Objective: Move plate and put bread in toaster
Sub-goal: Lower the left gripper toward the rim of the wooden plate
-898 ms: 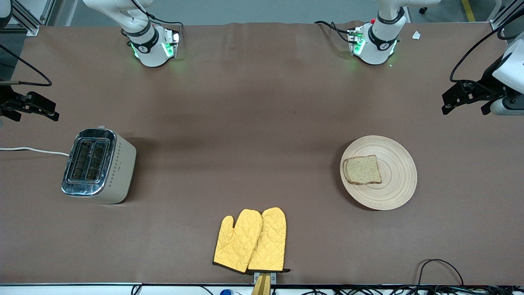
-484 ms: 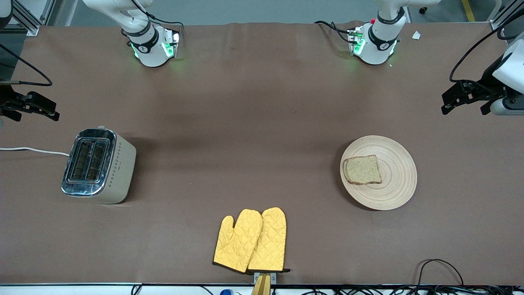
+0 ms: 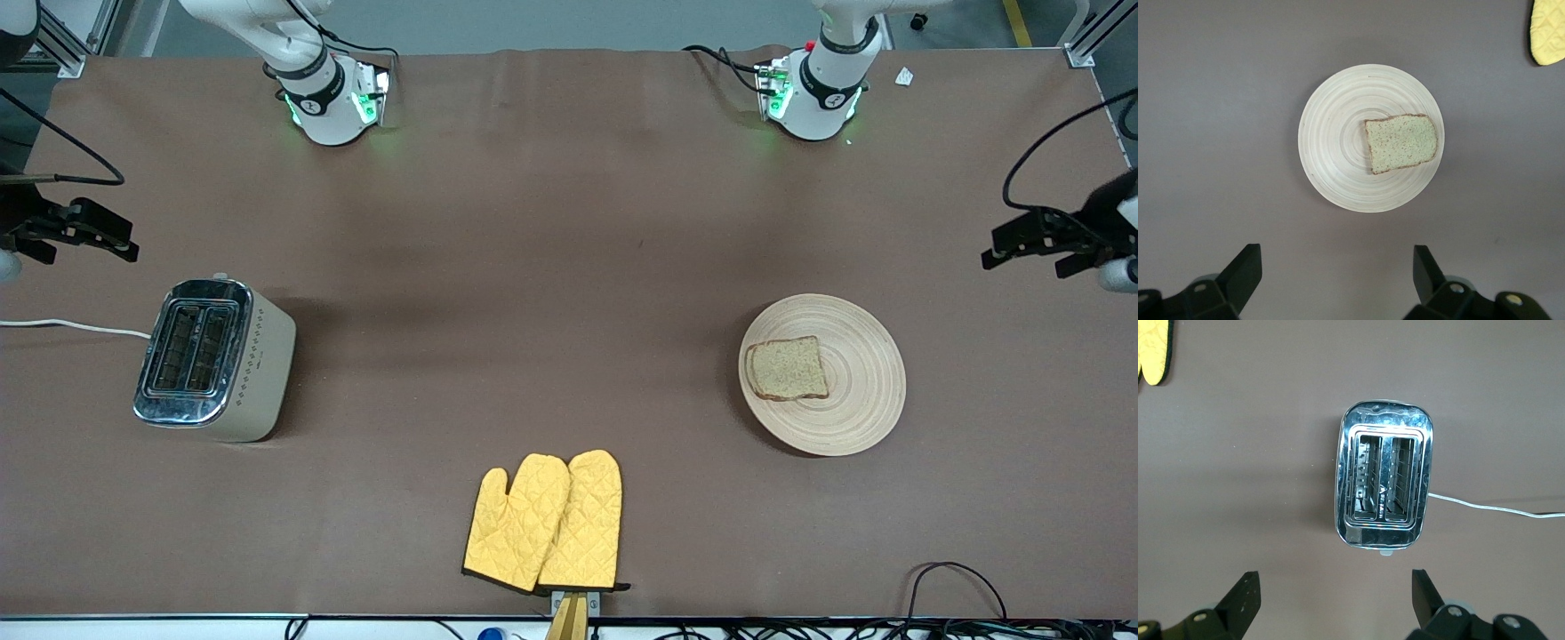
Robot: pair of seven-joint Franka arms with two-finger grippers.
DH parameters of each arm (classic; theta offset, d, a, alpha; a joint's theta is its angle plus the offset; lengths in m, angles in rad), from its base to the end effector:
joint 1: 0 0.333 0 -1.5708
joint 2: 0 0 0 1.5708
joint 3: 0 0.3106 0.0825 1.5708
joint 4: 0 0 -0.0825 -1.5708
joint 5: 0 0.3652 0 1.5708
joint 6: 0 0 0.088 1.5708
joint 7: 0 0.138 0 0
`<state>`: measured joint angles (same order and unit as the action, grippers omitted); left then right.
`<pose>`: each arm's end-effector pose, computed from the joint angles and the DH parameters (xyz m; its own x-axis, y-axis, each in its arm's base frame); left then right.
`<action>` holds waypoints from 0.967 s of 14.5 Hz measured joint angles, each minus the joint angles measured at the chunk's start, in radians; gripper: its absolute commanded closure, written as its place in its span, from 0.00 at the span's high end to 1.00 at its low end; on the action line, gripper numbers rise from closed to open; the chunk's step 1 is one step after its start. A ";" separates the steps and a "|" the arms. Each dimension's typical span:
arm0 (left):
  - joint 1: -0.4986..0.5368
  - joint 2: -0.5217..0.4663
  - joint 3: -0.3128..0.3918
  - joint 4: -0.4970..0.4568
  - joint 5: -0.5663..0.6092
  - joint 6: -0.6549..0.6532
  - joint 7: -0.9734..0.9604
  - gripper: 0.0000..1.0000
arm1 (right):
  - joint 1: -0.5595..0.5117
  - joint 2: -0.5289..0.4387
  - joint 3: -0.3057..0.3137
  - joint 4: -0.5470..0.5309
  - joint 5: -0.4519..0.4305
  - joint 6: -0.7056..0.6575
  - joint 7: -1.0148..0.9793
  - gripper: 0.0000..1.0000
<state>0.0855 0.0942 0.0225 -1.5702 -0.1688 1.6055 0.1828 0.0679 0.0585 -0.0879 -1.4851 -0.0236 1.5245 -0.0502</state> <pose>0.5618 0.0376 0.5414 0.9974 -0.0664 -0.0283 -0.0605 -0.9830 0.1732 0.5485 -0.0129 0.5912 0.9994 0.0291 -0.0203 0.0297 -0.9992 0.0277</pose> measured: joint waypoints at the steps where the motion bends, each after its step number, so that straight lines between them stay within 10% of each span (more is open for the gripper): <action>1: 0.045 0.024 0.001 -0.003 -0.051 -0.008 0.020 1.00 | 0.000 0.000 0.000 0.000 0.000 0.000 0.000 1.00; 14: 0.232 0.587 -0.003 0.049 -0.380 0.080 0.381 1.00 | 0.012 -0.004 -0.001 0.001 0.000 0.000 0.000 1.00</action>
<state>0.3176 0.6812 0.0195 -1.5211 -0.5485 1.6857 0.5643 0.0794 0.0544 -0.0885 -1.4841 -0.0236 1.5242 -0.0499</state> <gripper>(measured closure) 0.000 0.000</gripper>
